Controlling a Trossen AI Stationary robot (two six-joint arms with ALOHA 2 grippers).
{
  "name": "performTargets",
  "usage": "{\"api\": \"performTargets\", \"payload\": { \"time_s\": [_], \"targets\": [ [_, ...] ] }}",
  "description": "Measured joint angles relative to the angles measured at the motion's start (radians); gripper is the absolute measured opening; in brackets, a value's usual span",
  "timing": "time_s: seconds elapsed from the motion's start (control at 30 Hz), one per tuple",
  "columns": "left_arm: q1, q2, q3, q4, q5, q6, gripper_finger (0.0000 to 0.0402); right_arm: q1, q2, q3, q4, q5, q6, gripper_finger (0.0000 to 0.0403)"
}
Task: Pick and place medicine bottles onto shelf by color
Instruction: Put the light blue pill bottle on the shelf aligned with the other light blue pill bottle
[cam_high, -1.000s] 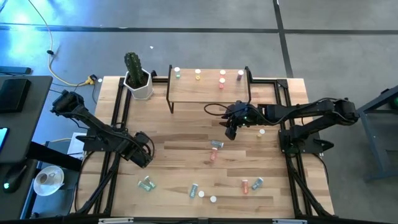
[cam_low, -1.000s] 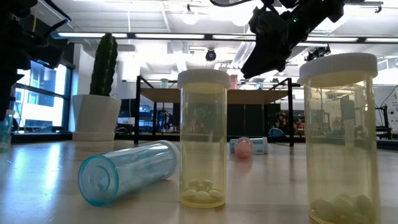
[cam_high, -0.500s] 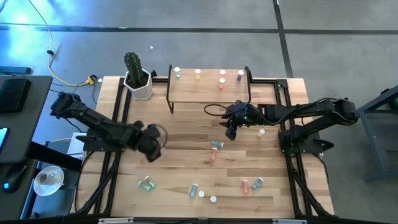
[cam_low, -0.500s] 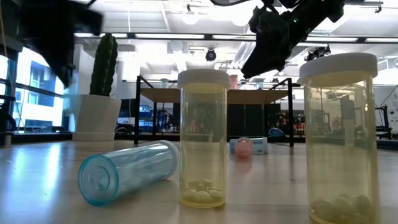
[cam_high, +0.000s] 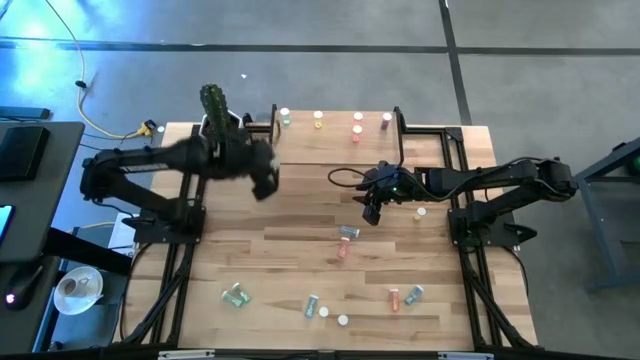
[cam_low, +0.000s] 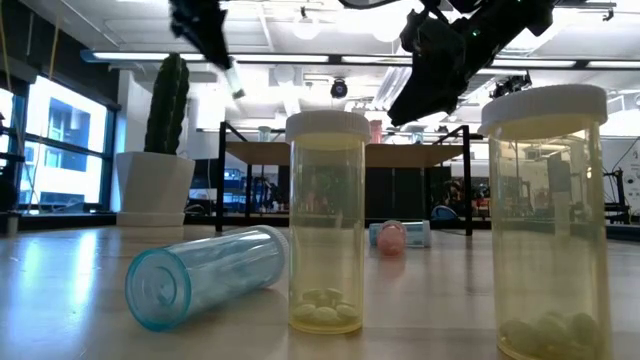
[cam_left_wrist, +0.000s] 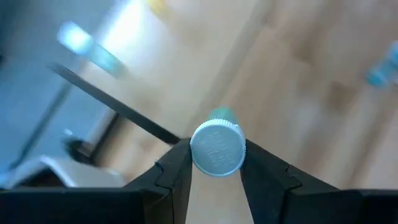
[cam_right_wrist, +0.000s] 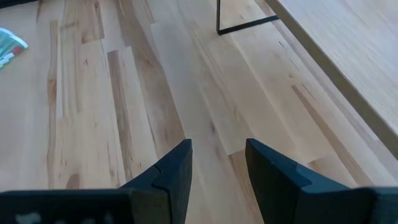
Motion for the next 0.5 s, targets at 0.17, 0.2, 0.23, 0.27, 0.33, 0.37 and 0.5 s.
{"api": "performTargets", "payload": {
  "time_s": [0.17, 0.2, 0.23, 0.27, 0.33, 0.37, 0.5],
  "targets": [
    [0.168, 0.019, 0.116, 0.050, 0.031, 0.156, 0.0113, 0.000, 0.000, 0.000, 0.013, 0.000, -0.012, 0.0142],
    [0.198, 0.032, 0.140, 0.046, 0.044, 0.171, 0.0113, 0.000, 0.000, 0.000, 0.015, 0.000, -0.012, 0.0142],
    [0.228, 0.046, 0.164, 0.044, 0.057, 0.187, 0.0113, 0.000, 0.000, 0.000, 0.017, 0.000, -0.012, 0.0142],
    [0.254, 0.060, 0.189, 0.044, 0.074, 0.202, 0.0113, 0.000, 0.000, 0.000, 0.017, 0.000, -0.012, 0.0142],
    [0.301, 0.095, 0.238, 0.037, 0.108, 0.227, 0.0113, 0.000, 0.000, 0.000, 0.017, 0.000, -0.012, 0.0142],
    [0.322, 0.116, 0.262, 0.025, 0.125, 0.237, 0.0113, 0.000, 0.000, 0.000, 0.018, 0.000, -0.012, 0.0142],
    [0.379, 0.208, 0.349, -0.046, 0.203, 0.240, 0.0113, 0.000, 0.000, 0.000, 0.017, 0.000, -0.012, 0.0142]
  ]
}}
